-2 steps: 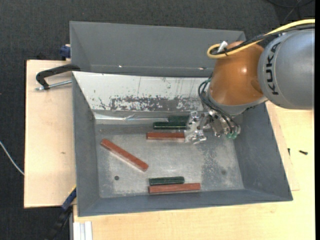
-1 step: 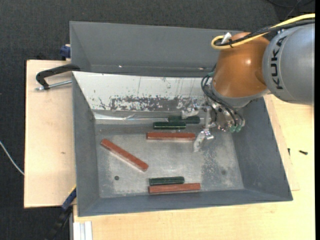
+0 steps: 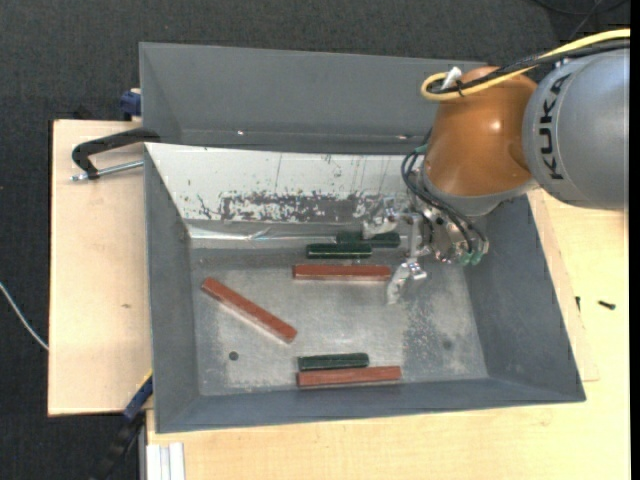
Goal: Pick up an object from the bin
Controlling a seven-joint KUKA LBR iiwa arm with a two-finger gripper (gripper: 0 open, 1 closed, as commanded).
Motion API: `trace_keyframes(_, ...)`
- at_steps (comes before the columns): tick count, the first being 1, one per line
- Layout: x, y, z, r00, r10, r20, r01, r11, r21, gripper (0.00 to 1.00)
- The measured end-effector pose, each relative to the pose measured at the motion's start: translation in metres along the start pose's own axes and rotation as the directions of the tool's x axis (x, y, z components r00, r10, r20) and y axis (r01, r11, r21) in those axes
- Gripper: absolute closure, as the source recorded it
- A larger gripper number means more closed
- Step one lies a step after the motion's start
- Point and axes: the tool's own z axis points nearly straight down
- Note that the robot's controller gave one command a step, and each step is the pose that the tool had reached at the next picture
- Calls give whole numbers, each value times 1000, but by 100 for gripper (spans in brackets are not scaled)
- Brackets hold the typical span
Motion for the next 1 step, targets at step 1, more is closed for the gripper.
trace_keyframes(1, -9, 5, 49, 998, -52, 32, 52, 999, 3, 100)
